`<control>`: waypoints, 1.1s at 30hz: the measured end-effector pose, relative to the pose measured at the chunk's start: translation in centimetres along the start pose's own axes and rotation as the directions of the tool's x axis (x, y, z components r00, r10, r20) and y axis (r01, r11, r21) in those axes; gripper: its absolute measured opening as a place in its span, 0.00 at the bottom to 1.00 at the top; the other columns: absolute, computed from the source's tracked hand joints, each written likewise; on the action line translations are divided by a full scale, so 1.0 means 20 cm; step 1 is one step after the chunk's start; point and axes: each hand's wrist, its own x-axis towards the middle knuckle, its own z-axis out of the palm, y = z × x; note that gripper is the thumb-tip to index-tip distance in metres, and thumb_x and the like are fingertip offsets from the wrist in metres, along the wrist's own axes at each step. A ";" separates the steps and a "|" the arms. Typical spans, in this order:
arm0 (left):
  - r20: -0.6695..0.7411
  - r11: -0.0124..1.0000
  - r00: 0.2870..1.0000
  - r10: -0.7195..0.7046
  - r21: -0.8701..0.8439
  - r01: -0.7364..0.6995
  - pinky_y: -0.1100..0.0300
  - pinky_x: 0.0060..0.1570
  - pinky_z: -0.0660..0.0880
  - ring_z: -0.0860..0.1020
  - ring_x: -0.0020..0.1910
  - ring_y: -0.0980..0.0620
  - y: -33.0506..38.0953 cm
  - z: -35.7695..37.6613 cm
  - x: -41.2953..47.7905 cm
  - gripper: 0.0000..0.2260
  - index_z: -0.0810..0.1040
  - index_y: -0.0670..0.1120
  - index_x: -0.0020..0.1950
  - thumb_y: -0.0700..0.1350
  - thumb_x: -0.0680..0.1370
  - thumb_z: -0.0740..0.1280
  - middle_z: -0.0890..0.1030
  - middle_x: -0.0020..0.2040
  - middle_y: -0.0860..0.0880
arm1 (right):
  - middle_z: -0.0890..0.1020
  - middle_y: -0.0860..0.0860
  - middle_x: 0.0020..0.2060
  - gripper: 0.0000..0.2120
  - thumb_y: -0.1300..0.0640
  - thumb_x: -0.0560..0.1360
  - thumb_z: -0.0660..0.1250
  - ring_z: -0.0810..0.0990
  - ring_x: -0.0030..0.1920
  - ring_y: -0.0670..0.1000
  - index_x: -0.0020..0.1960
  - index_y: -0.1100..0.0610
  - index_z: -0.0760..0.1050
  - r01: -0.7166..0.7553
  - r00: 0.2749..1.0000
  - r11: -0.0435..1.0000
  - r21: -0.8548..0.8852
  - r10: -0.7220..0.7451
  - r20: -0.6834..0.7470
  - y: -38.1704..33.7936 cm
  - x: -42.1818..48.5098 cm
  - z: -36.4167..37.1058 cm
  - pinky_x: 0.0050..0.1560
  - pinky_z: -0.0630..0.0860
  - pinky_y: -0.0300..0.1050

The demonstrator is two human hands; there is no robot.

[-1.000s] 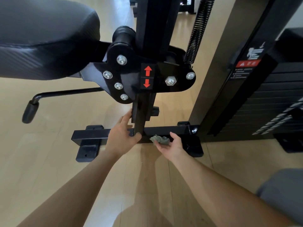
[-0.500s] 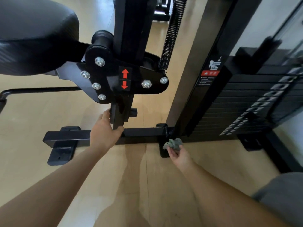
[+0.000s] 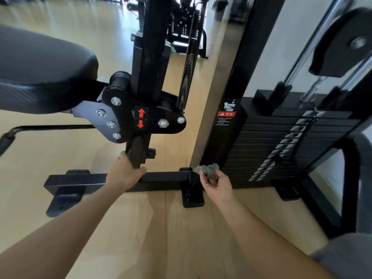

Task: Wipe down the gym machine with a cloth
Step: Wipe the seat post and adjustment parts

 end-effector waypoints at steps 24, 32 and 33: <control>-0.120 0.689 0.895 0.429 -0.597 -0.410 0.65 0.54 0.78 0.80 0.54 0.60 0.95 0.12 -0.37 0.15 0.79 0.51 0.63 0.45 0.77 0.74 0.82 0.56 0.58 | 0.86 0.60 0.52 0.11 0.59 0.81 0.66 0.87 0.51 0.58 0.62 0.61 0.78 0.391 0.914 0.729 -0.562 -0.235 0.331 -0.33 -0.63 0.59 0.54 0.83 0.53; -0.284 0.665 0.882 0.377 -0.580 -0.471 0.56 0.44 0.81 0.83 0.42 0.53 1.05 0.15 -0.32 0.06 0.83 0.50 0.49 0.40 0.76 0.74 0.85 0.44 0.54 | 0.86 0.54 0.51 0.07 0.64 0.78 0.69 0.86 0.50 0.50 0.51 0.54 0.83 0.655 0.746 0.284 -0.700 -0.389 0.540 -0.45 -0.68 0.60 0.54 0.83 0.47; -0.307 0.660 0.876 0.372 -0.576 -0.482 0.60 0.44 0.80 0.83 0.42 0.55 1.07 0.13 -0.31 0.05 0.83 0.49 0.49 0.40 0.77 0.74 0.85 0.43 0.54 | 0.87 0.52 0.49 0.08 0.64 0.77 0.70 0.86 0.49 0.49 0.49 0.53 0.84 0.701 0.690 0.211 -0.682 -0.445 0.571 -0.47 -0.69 0.60 0.53 0.83 0.46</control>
